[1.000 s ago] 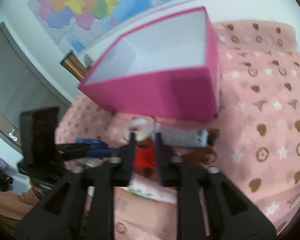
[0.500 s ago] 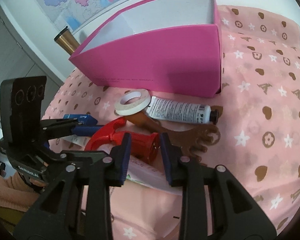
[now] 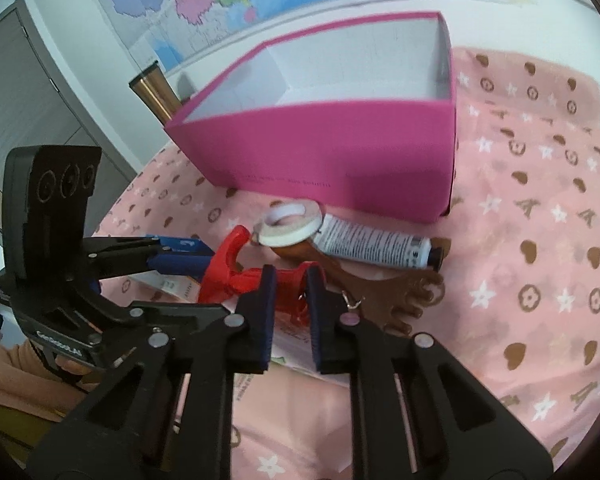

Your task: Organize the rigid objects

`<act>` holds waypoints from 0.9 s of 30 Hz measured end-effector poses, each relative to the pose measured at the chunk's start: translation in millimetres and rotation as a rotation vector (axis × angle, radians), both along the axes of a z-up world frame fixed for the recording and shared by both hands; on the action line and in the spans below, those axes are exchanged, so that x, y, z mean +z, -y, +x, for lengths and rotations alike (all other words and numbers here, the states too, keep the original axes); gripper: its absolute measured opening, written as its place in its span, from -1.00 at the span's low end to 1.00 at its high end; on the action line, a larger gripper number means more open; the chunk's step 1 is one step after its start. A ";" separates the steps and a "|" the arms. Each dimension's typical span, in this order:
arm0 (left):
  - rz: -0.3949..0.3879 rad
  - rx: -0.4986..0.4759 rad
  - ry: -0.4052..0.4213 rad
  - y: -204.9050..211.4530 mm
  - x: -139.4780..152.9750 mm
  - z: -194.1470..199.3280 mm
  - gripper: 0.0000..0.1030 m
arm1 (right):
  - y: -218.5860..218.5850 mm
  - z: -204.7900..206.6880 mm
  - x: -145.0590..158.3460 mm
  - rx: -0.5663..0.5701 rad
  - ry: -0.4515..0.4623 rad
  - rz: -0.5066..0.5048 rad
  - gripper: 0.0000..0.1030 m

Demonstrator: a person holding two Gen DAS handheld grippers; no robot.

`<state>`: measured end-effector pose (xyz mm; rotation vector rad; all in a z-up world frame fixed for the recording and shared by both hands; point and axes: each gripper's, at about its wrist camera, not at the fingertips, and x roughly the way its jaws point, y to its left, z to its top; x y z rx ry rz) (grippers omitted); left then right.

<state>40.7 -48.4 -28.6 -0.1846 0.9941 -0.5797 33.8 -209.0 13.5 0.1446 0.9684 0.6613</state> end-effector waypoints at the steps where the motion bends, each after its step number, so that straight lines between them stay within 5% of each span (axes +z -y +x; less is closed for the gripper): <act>1: 0.000 0.000 0.010 0.3 4.4 -1.5 0.26 | 0.3 -0.3 2.6 -0.003 0.008 0.006 -0.69; 17: 0.079 0.018 0.231 8.1 83.3 21.5 0.26 | 2.2 28.1 70.7 -0.021 0.179 0.084 -0.69; 27: 0.109 0.050 0.239 2.9 96.0 70.1 0.26 | -0.1 79.2 79.5 -0.056 0.179 0.123 -0.69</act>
